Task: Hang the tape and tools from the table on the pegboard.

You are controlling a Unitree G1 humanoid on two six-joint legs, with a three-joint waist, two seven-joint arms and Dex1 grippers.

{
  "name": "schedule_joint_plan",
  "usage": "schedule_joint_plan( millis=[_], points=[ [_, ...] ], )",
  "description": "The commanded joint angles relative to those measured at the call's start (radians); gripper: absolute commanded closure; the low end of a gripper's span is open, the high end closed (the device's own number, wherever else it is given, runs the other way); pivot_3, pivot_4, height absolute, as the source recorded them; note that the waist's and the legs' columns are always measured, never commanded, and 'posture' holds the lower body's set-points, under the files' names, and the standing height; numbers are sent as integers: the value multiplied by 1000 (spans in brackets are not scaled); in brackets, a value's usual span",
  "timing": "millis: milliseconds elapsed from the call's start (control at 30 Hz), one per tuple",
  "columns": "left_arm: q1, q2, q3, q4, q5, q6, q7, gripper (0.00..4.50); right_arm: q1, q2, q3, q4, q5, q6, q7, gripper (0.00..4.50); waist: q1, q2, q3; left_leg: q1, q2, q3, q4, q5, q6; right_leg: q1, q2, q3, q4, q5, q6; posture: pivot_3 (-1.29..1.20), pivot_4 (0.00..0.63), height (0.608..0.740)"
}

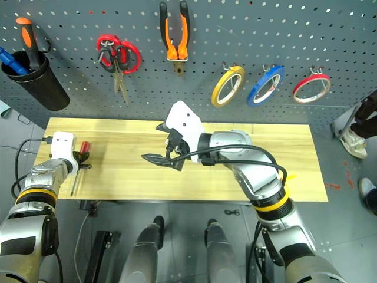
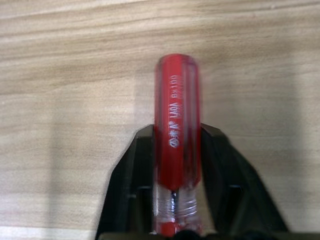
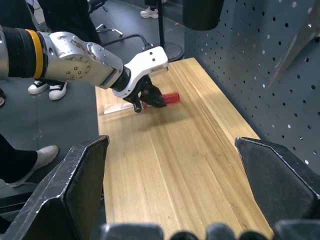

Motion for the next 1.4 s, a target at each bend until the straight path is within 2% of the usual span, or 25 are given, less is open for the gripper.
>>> schedule_joint_plan(
  millis=[33,100,200,400,533,633,800,967,1167,1400],
  points=[
    [38,10,6,-39,-6,33,-3,3864,-20,3,-23,-14,6,-32,11,0,-1,0,1,0,0,0,0,0,0,0,0,0,0,0,0,96,456,739],
    [74,3,2,-138,-20,45,-36,3864,-13,-3,-31,-16,6,-44,12,0,-2,0,1,0,0,0,0,0,0,0,0,0,0,0,0,101,440,739],
    [204,-7,0,-464,-54,112,-72,3864,22,-29,-78,-53,35,-59,25,0,0,0,2,-1,0,0,-2,0,-1,0,0,0,-2,0,0,114,416,739],
    [411,-75,111,-1146,-210,382,-7,3864,59,-22,-211,-120,167,-68,45,0,15,-1,1,-7,0,-2,-2,1,-1,-2,-2,-4,-4,5,-7,174,349,739],
    [424,-75,148,-1364,-230,440,37,3864,21,22,-279,-100,246,-71,22,0,16,-3,0,-8,0,-2,-1,3,-3,-1,-4,-8,-5,5,-7,205,309,739],
    [365,-93,207,-1469,-258,449,98,3864,-53,75,-338,-61,295,-85,-27,0,17,-4,-1,-9,0,-2,-2,5,-5,-2,-5,-9,-6,5,-6,231,286,739],
    [209,-109,251,-1479,-310,424,144,3864,-162,130,-357,27,291,-139,-68,0,27,-13,-12,-13,1,-2,-2,8,-5,-1,-9,-18,-7,7,-8,260,253,739],
    [-25,-55,244,-1379,-294,371,171,3864,-221,162,-374,90,291,-184,-91,0,54,-18,-18,-17,1,-5,-4,10,-7,-1,-12,-27,-11,9,-10,273,229,739],
    [-188,-17,211,-1211,-226,238,196,3864,-247,160,-380,116,294,-214,-95,0,78,-20,-36,-16,1,-5,-9,11,-9,-1,-14,-33,-13,10,-11,264,219,739],
    [-354,-45,168,-930,-191,-4,180,3864,-267,152,-390,140,300,-224,-90,0,95,-21,-49,-15,1,-5,-10,13,-10,-1,-14,-35,-13,11,-13,237,222,739]
  ],
)
